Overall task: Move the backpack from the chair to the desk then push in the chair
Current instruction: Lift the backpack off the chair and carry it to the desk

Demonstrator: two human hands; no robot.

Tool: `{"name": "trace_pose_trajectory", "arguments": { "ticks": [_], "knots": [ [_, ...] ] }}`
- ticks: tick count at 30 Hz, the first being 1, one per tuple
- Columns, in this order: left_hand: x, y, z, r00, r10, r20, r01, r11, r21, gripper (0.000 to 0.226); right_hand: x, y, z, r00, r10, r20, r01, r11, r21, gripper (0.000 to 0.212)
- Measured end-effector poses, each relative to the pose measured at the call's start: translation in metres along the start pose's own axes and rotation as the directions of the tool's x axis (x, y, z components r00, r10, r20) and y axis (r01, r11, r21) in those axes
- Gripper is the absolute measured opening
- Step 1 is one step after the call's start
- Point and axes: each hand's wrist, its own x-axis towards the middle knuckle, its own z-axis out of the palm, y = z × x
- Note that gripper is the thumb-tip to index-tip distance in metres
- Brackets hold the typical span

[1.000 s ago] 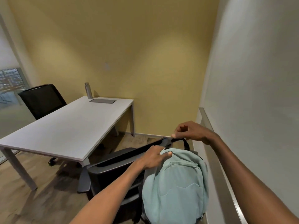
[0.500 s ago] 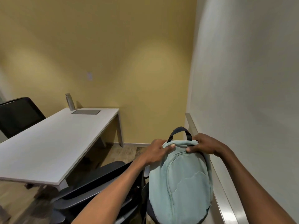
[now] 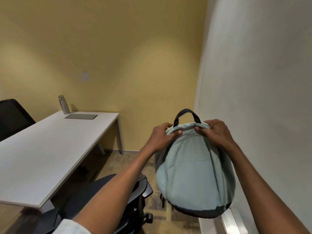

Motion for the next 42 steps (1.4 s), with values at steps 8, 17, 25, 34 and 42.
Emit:
{"name": "trace_pose_trajectory", "arguments": {
  "ticks": [8, 17, 25, 34, 42],
  "knots": [
    [0.072, -0.046, -0.015, 0.999, 0.031, -0.013, -0.03, 0.999, 0.043, 0.026, 0.081, 0.008, 0.005, 0.997, 0.029, -0.074, -0.022, 0.995, 0.096, 0.048],
    [0.143, -0.071, -0.014, 0.972, -0.053, -0.23, 0.017, 0.987, -0.158, 0.023, 0.164, 0.005, 0.037, 0.994, 0.072, -0.086, -0.064, 0.994, 0.093, 0.042],
    [0.202, -0.126, -0.024, 0.951, -0.095, -0.295, 0.06, 0.99, -0.126, 0.025, 0.253, 0.019, 0.097, 0.997, 0.06, -0.041, -0.054, 0.99, 0.132, 0.036],
    [0.277, -0.19, -0.042, 0.879, -0.227, -0.418, 0.205, 0.974, -0.099, 0.02, 0.38, 0.034, 0.166, 0.979, -0.087, 0.186, 0.03, 0.957, 0.289, 0.032],
    [0.319, -0.224, -0.059, 0.808, -0.29, -0.512, 0.303, 0.951, -0.059, 0.02, 0.458, 0.028, 0.215, 0.944, -0.153, 0.293, 0.05, 0.942, 0.331, 0.026]
  ]
}}
